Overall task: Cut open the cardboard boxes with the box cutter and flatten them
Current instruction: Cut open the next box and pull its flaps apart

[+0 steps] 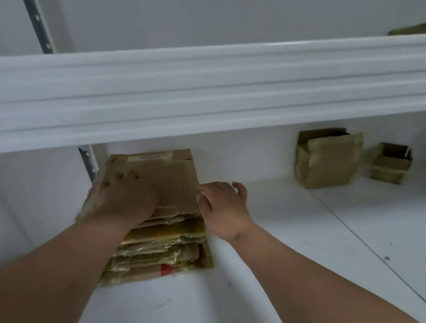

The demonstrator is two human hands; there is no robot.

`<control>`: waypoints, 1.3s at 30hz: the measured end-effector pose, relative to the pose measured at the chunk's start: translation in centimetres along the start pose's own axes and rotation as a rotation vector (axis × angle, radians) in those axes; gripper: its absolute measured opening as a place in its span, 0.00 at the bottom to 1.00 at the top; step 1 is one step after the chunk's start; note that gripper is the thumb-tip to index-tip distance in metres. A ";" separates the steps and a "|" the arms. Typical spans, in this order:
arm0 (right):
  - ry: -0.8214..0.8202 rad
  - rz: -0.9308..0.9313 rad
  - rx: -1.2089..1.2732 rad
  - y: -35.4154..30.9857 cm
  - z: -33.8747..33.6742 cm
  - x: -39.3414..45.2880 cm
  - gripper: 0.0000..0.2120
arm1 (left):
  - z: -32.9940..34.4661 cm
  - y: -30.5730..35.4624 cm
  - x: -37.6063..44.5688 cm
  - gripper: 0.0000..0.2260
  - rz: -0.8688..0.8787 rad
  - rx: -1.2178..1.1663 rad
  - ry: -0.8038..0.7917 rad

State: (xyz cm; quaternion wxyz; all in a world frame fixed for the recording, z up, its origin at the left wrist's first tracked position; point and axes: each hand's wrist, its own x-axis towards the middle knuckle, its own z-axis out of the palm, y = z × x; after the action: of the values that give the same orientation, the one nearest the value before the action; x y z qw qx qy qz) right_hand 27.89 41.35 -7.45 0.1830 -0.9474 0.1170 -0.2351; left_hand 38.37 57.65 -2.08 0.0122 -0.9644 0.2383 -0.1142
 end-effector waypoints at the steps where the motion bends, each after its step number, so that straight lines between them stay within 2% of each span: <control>1: 0.024 0.015 0.008 0.7 -0.4 -0.4 0.17 | -0.7 1.0 -0.2 0.22 0.027 -0.018 0.041; 3: 0.057 0.043 0.012 2.4 -1.2 -1.5 0.15 | -1.8 3.3 -0.5 0.22 0.083 -0.061 0.083; 5: 0.063 0.057 -0.002 4.5 -1.9 -2.8 0.15 | -2.6 6.0 -1.0 0.19 0.131 -0.091 0.057; 8: 0.049 0.075 -0.056 8.5 -3.3 -4.9 0.19 | -3.0 10.9 -1.7 0.14 0.195 -0.077 0.013; 13: -0.074 0.198 -0.103 17.4 -7.4 -9.7 0.19 | -1.9 20.0 -2.4 0.25 0.258 -0.046 -0.081; 23: -0.170 0.477 -0.236 35.3 -17.1 -18.9 0.20 | 0.7 41.3 -5.6 0.27 0.501 -0.032 -0.176; 31: -0.105 0.705 -0.368 44.0 -21.1 -21.6 0.21 | 2.2 52.3 -3.6 0.27 0.646 -0.044 -0.203; 35: -0.182 0.865 -0.426 47.4 -22.6 -22.7 0.25 | 3.3 56.7 -1.7 0.27 0.706 -0.061 -0.214; 39: -0.256 0.817 -0.474 50.9 -24.1 -23.0 0.20 | 3.8 60.5 -0.4 0.27 0.743 -0.060 -0.222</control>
State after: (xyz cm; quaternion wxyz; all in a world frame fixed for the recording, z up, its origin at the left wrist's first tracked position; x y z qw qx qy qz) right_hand -10.60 -4.71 -17.30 0.0523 -0.8609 0.5060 0.0073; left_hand 11.21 4.10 -10.59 0.0505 -0.8187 0.5719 0.0102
